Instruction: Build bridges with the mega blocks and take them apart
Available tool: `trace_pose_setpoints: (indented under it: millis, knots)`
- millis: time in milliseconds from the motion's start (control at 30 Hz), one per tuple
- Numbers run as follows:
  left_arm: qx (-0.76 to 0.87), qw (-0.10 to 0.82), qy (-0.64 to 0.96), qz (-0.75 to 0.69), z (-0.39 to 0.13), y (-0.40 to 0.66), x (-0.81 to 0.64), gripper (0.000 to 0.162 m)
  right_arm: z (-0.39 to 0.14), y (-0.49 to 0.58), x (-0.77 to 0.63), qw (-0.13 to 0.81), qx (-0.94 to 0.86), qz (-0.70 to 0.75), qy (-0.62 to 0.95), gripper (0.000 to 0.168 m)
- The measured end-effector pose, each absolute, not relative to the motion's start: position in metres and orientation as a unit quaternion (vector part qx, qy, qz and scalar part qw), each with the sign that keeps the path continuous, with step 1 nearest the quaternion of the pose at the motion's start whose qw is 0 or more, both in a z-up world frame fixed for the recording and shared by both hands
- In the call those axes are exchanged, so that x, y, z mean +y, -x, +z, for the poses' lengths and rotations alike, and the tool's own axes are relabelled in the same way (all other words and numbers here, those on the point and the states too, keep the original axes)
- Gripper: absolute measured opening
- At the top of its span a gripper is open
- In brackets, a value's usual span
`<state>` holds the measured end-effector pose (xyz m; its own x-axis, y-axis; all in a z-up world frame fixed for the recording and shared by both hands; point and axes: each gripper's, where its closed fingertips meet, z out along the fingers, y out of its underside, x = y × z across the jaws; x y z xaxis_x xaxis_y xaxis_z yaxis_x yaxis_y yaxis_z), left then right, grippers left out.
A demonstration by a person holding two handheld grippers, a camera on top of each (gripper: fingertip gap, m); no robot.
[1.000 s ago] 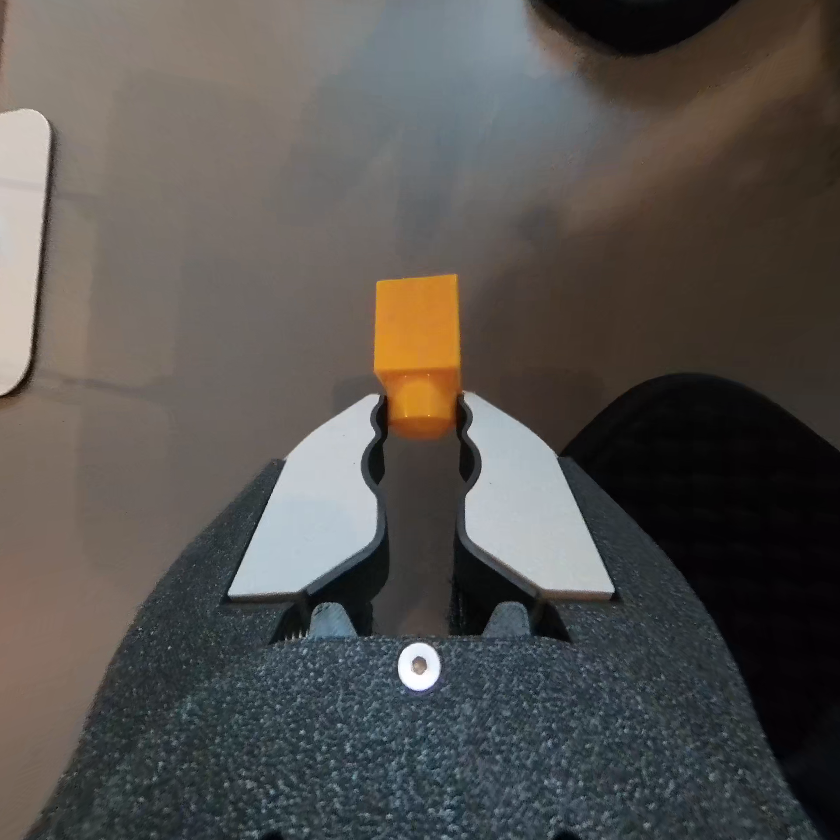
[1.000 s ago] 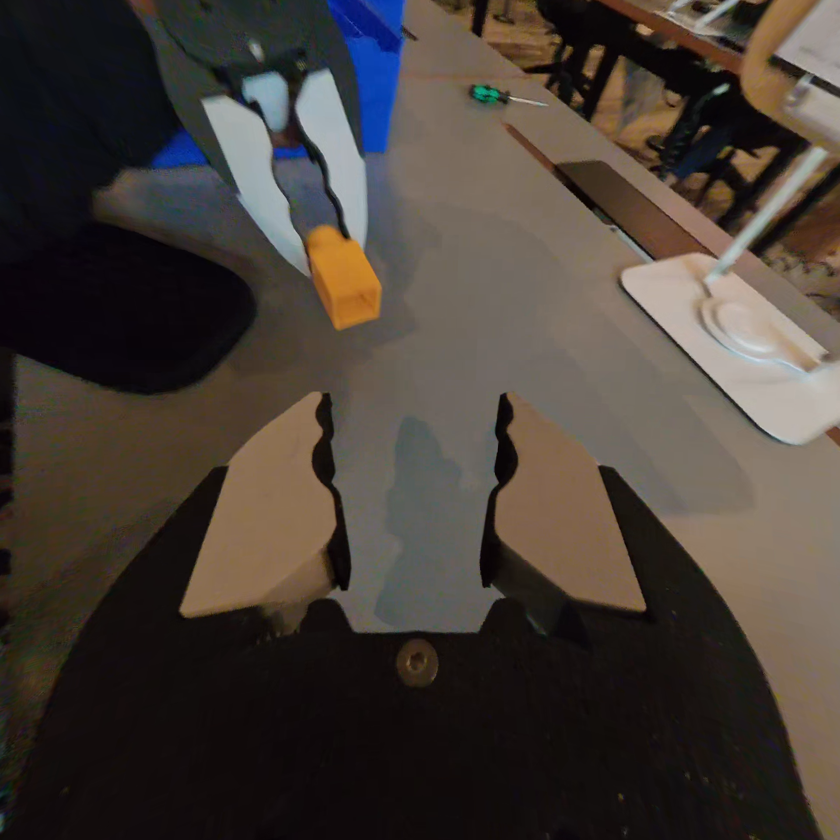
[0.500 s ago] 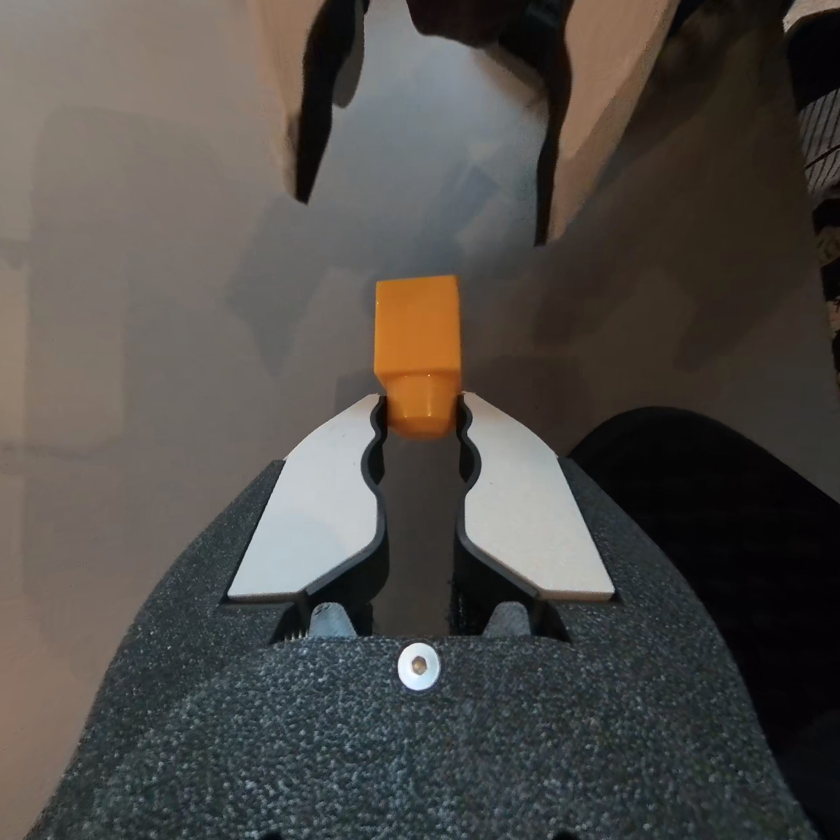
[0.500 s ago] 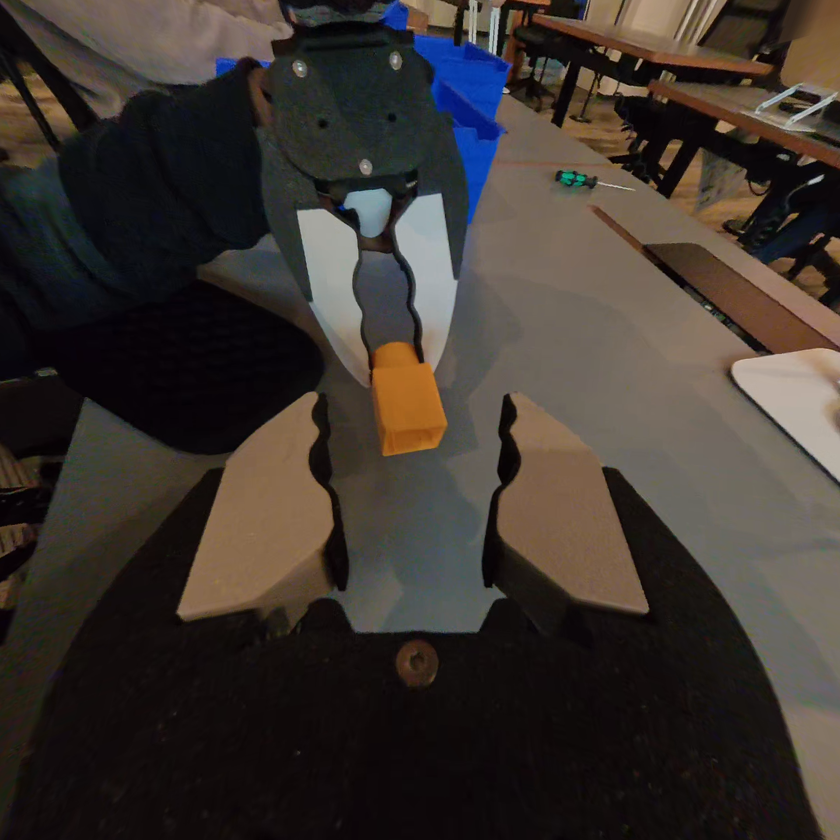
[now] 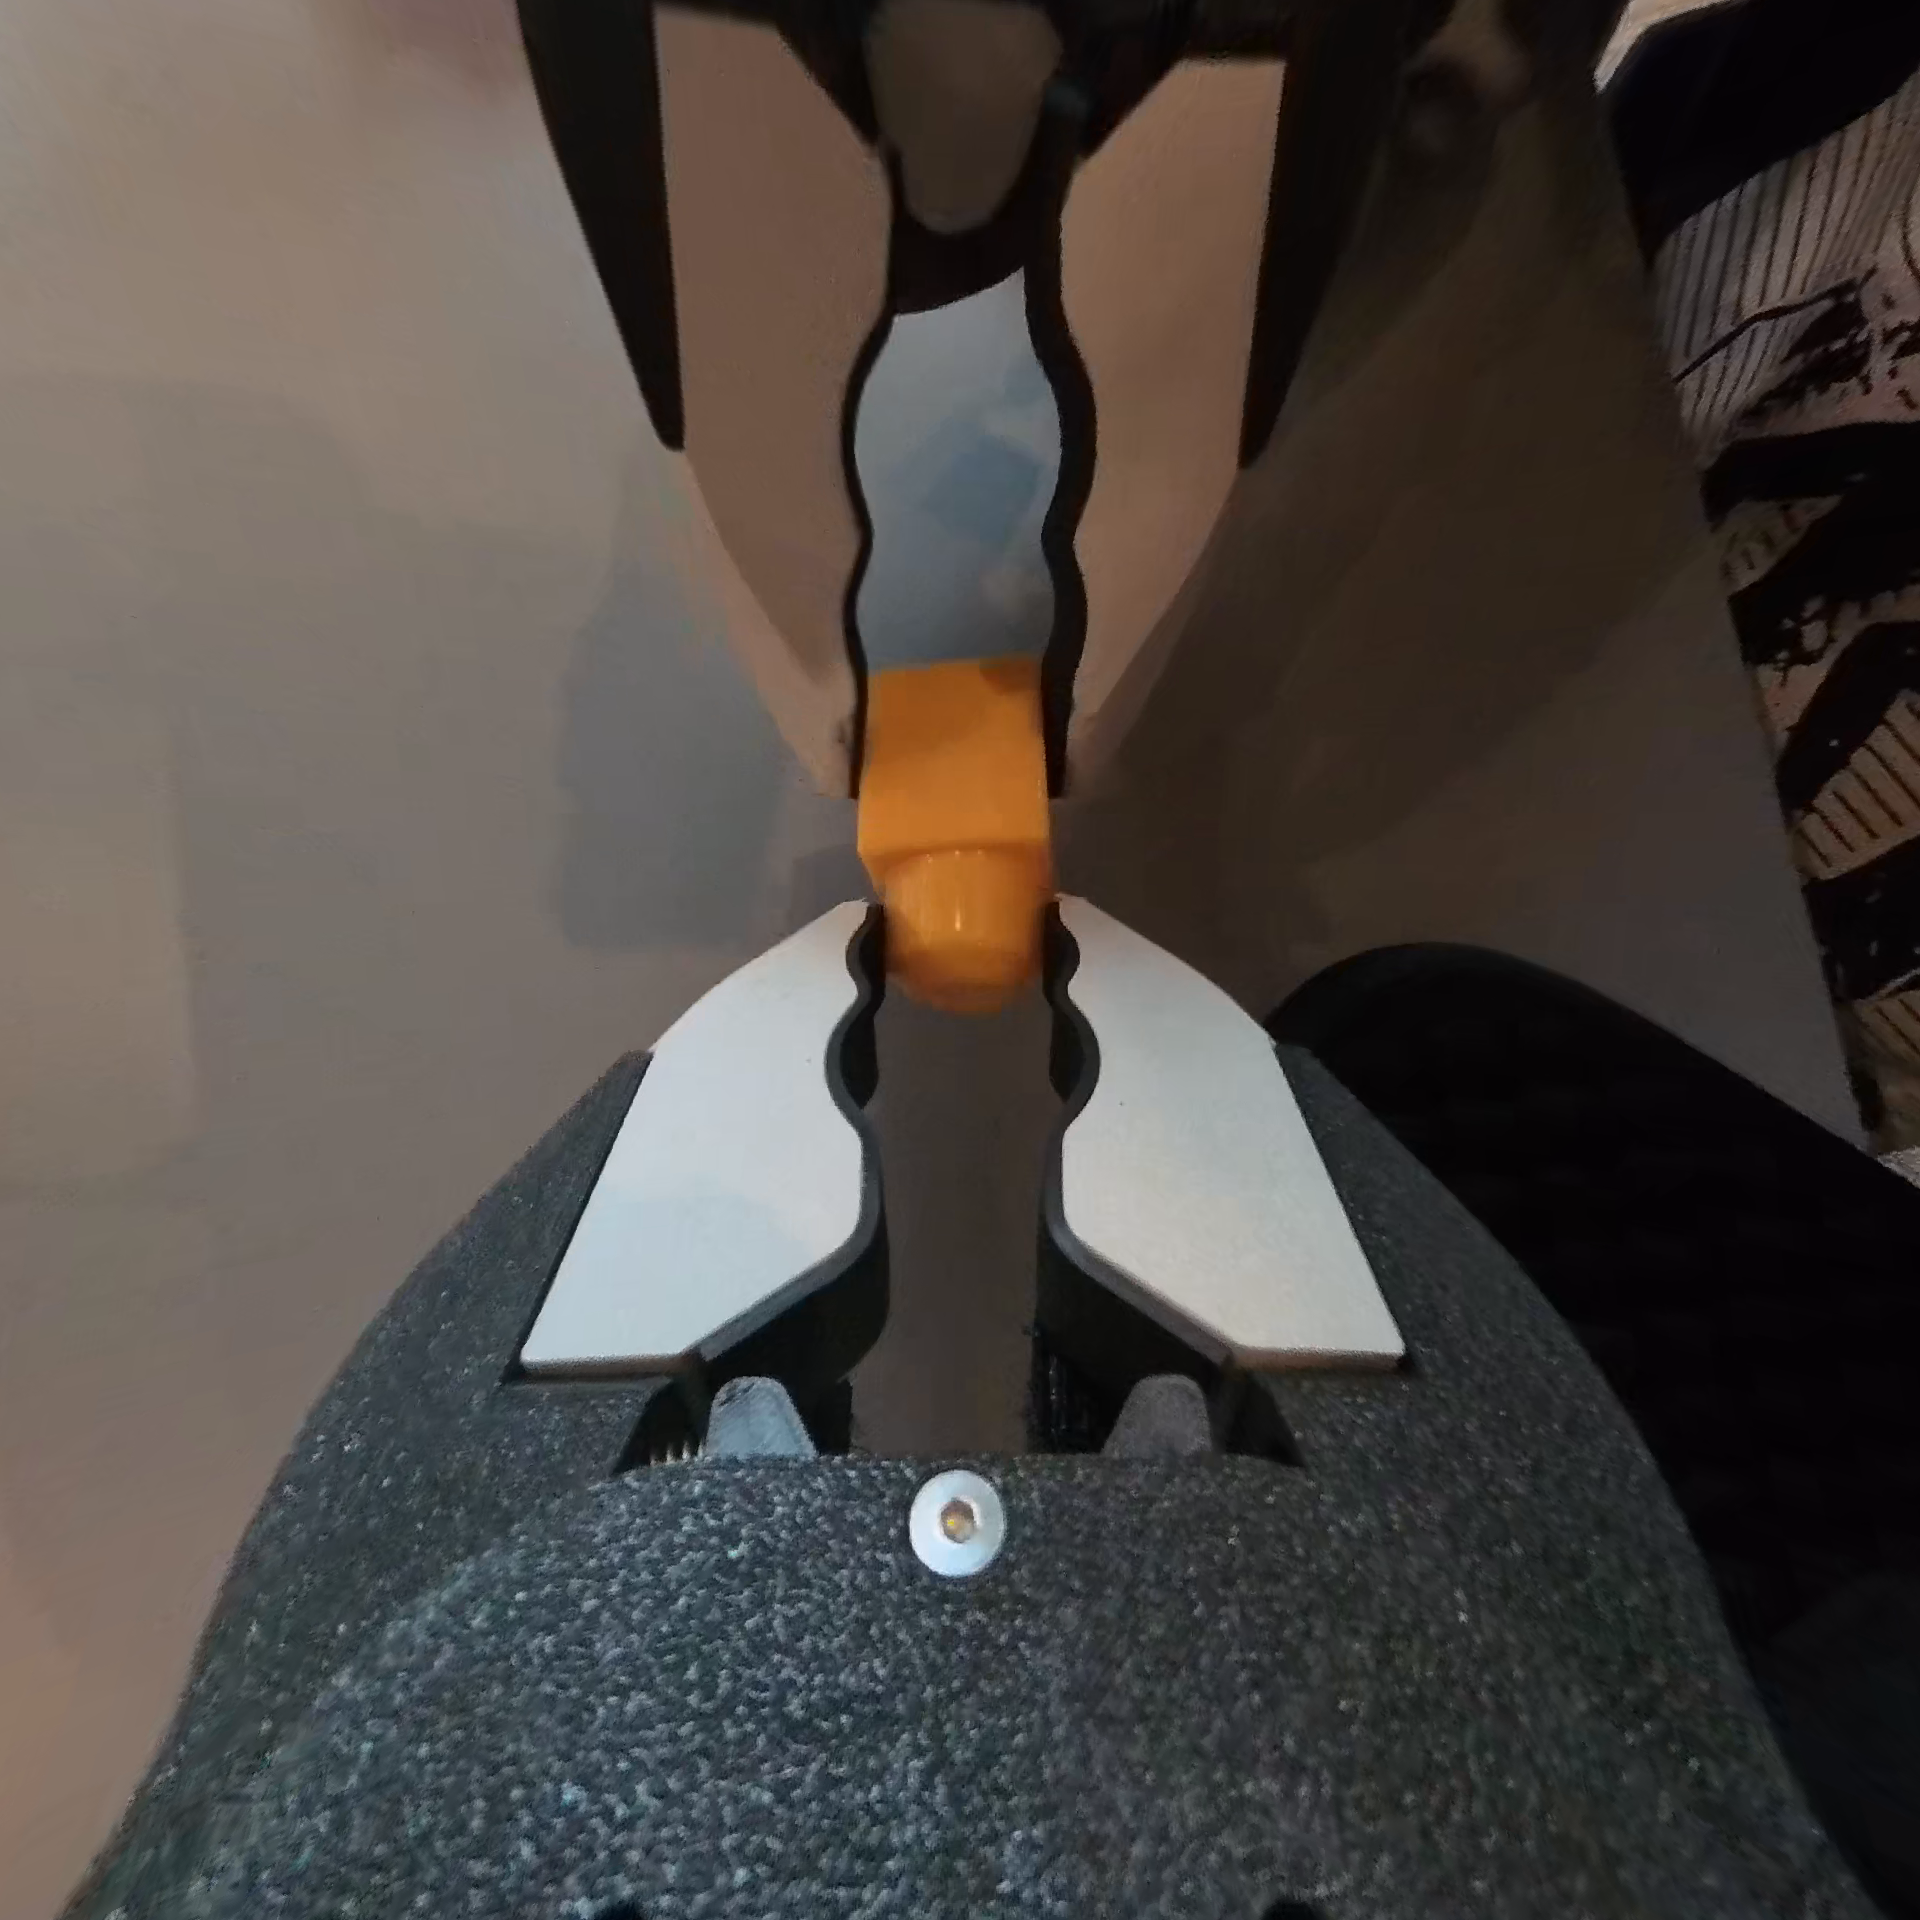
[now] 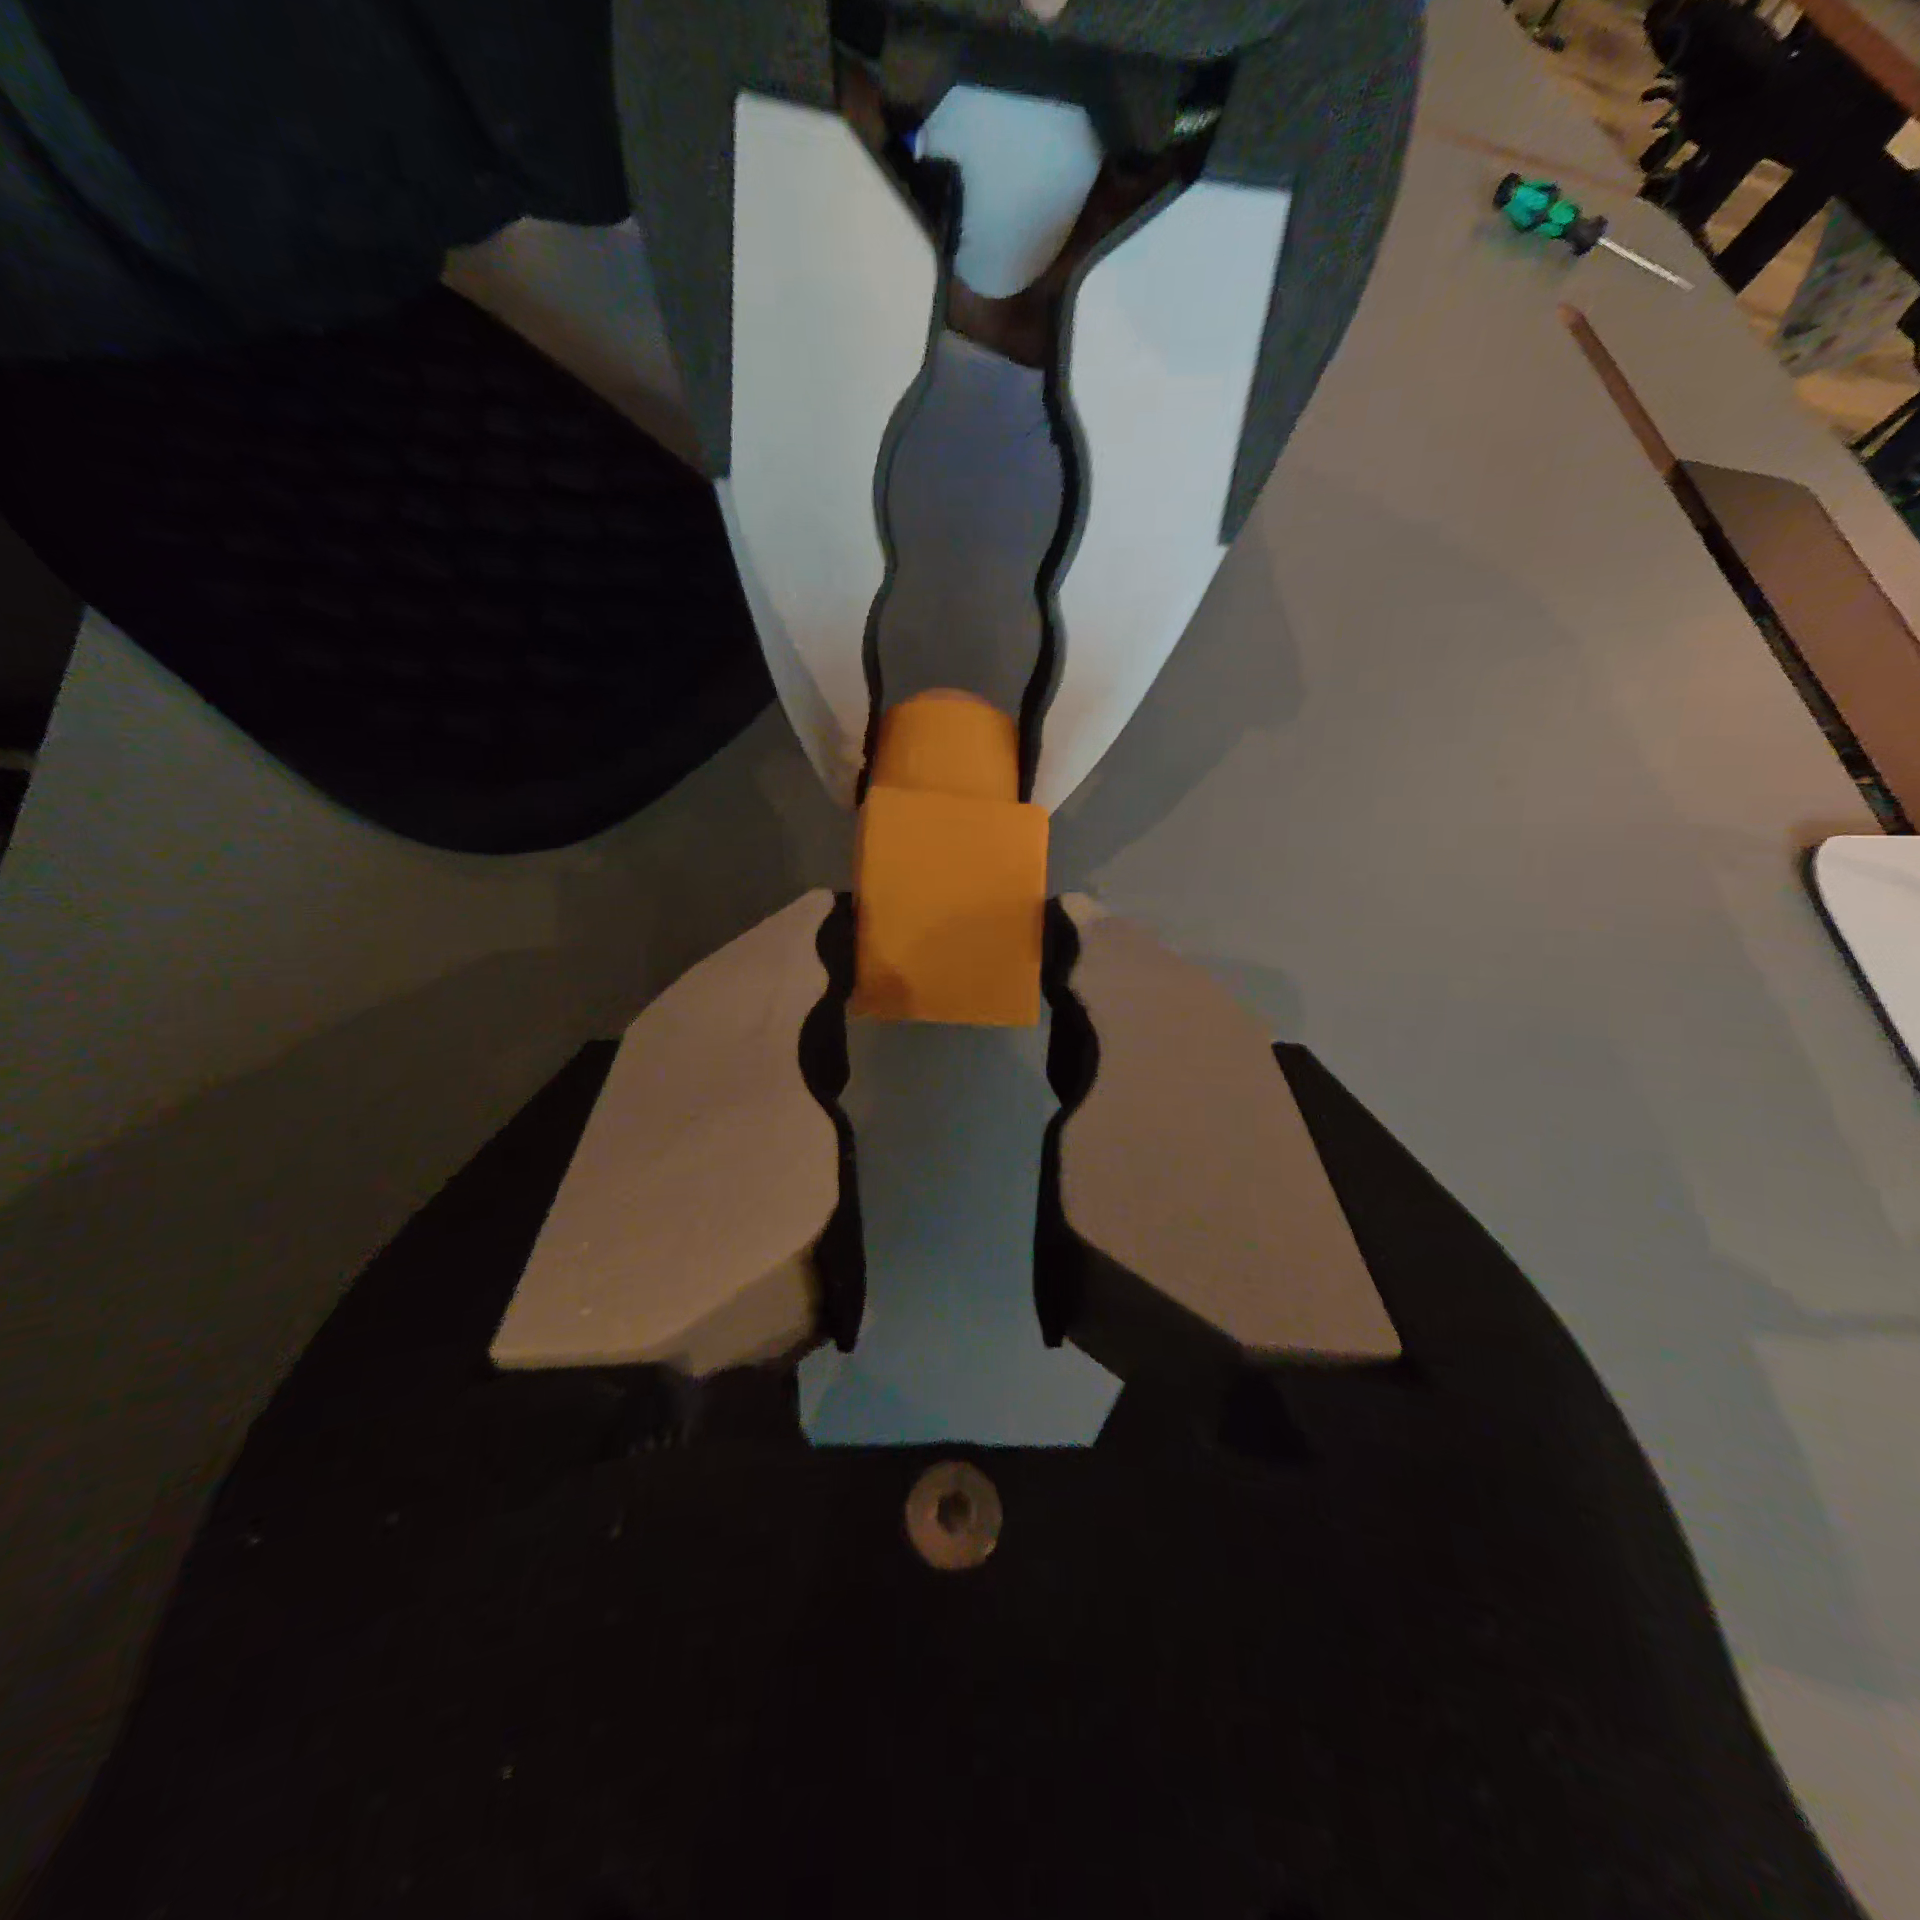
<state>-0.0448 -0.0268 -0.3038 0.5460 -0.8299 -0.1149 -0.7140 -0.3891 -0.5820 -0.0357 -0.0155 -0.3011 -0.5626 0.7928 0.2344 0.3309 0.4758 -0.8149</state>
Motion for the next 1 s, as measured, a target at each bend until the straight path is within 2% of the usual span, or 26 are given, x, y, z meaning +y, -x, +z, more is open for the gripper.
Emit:
trace_pose_setpoints:
  millis: [100,167,333,433,600,1000]
  knots:
    - [0.463,0.321,0.819,-0.109,-0.296,0.043,-0.026,0.029,-0.298,0.035,-0.016,0.312,-0.800,0.375,0.350,0.033]
    - [0.449,0.368,0.806,-0.117,-0.284,0.043,-0.020,0.030,-0.288,0.037,-0.011,0.332,-0.782,0.392,0.353,0.033]
    - [0.317,0.586,0.724,-0.180,-0.220,0.054,0.006,0.052,-0.236,0.038,0.007,0.383,-0.664,0.528,0.366,0.033]
    - [0.235,0.673,0.654,-0.252,-0.187,0.056,0.013,0.055,-0.204,0.033,0.013,0.396,-0.586,0.611,0.354,0.033]
    - [0.232,0.673,0.622,-0.324,-0.177,0.030,0.013,0.060,-0.197,0.029,0.017,0.411,-0.562,0.631,0.342,0.033]
    - [0.206,0.682,0.584,-0.389,-0.163,0.025,0.010,0.041,-0.192,0.026,0.013,0.400,-0.551,0.655,0.329,0.033]
